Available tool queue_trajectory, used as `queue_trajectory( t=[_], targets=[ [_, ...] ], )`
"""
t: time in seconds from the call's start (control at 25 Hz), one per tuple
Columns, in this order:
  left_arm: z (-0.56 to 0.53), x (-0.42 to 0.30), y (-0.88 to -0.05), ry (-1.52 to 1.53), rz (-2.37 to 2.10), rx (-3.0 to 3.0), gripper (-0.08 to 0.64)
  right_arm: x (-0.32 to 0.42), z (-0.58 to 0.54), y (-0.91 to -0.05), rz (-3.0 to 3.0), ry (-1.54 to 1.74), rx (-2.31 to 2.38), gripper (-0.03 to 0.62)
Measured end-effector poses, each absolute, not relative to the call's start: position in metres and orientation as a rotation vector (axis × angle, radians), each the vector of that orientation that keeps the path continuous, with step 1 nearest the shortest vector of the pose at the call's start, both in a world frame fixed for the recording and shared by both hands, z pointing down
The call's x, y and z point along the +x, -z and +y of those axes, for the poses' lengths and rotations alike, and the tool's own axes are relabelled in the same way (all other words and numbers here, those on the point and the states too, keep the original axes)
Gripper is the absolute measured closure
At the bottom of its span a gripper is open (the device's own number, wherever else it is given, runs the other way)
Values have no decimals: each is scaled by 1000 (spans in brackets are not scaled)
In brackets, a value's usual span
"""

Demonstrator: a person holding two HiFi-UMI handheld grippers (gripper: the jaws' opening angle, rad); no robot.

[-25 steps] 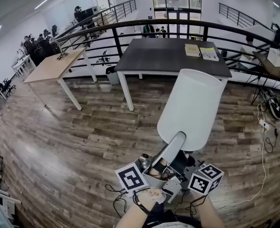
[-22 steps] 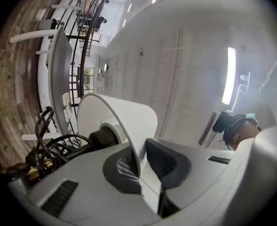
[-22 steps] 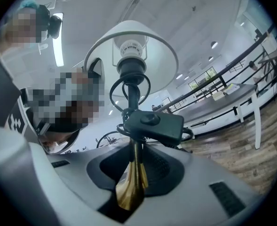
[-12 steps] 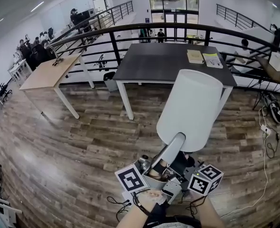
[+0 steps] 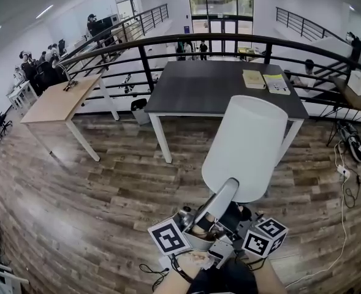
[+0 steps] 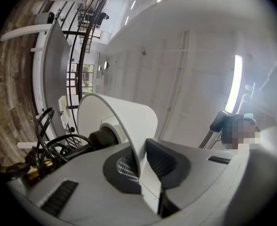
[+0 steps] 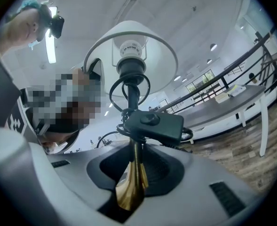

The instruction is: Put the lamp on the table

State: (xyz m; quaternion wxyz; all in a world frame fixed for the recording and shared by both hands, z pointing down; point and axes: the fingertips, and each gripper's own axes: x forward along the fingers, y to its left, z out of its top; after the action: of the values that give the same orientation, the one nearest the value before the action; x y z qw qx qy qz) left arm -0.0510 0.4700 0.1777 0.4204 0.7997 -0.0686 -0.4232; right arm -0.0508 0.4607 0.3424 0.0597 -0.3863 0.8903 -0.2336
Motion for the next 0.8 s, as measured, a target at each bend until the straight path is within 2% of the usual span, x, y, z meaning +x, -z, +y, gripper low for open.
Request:
queue_trajectory(
  t=[0.8],
  targets=[
    [361, -26, -184, 1104, -200, 1983, 526, -22, 352, -348, 2741, 708, -1133, 488]
  ],
)
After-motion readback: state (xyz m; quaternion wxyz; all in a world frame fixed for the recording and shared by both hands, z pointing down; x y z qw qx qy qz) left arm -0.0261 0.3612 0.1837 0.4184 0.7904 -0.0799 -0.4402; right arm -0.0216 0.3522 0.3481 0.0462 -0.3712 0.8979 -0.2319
